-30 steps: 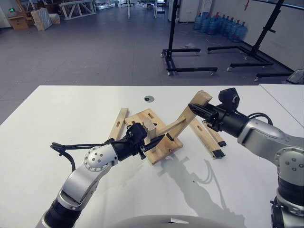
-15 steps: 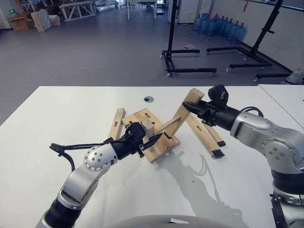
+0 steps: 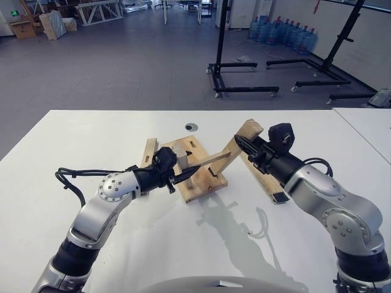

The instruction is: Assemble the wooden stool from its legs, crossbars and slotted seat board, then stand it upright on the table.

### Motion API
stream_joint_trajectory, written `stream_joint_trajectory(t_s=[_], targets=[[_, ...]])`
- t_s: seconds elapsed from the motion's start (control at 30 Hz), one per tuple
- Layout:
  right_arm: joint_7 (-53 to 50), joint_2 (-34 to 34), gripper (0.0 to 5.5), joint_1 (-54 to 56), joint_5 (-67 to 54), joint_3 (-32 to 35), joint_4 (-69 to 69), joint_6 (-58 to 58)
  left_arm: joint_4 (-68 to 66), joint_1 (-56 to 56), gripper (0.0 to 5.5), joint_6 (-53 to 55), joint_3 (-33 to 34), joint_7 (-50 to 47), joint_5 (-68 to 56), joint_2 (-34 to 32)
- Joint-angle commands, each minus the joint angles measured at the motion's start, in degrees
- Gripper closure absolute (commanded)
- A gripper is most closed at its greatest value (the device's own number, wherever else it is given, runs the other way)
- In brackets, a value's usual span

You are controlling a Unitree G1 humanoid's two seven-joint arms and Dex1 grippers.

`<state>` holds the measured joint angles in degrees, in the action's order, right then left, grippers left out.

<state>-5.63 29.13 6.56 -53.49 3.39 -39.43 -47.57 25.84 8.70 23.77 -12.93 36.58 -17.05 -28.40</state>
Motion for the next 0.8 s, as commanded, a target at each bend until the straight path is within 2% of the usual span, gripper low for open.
stream_joint_trajectory(t_s=[0.03,0.13,0.2,0.3,0.4,0.53,0.6,0.7,0.8], targets=[[-7.3,-2.2,4.50,-10.5,-2.6,-2.9,4.0,-13.8,-3.7,1.9,3.36,1.6,6.7,-4.2,3.5,-2.7],[-5.2,-1.5,4.50,-8.2,1.9,-8.0,9.4,-13.2,-3.5,3.1,3.36,1.8,5.0,-4.2,3.5,-1.2],[-1.2,1.7,4.50,-5.6,4.8,-10.8,10.4,-12.5,-3.0,3.4,3.36,1.9,3.3,-4.0,3.7,-0.4],[3.5,4.0,4.50,-0.7,4.8,-10.7,11.1,-13.5,-1.6,2.2,3.36,2.1,1.5,-4.3,4.1,0.5],[9.1,6.2,4.50,3.6,4.9,-13.6,13.9,-14.8,-0.9,1.3,3.36,2.0,-0.2,-4.8,5.0,1.2],[11.0,4.7,4.50,8.5,1.2,-11.8,17.6,-16.6,-1.1,1.6,3.36,1.9,-0.9,-4.8,5.5,1.8],[11.9,4.2,4.50,10.0,2.5,-13.0,19.7,-16.0,-1.1,1.3,3.36,1.8,-1.1,-4.9,5.7,2.1],[12.9,3.4,4.50,7.8,5.8,-16.9,22.5,-14.8,-0.8,1.5,3.36,1.9,-1.9,-5.1,5.9,2.5],[11.3,1.9,4.50,5.2,7.8,-14.9,21.1,-10.9,-1.2,2.1,3.36,0.9,-1.2,-5.7,6.3,2.6]])
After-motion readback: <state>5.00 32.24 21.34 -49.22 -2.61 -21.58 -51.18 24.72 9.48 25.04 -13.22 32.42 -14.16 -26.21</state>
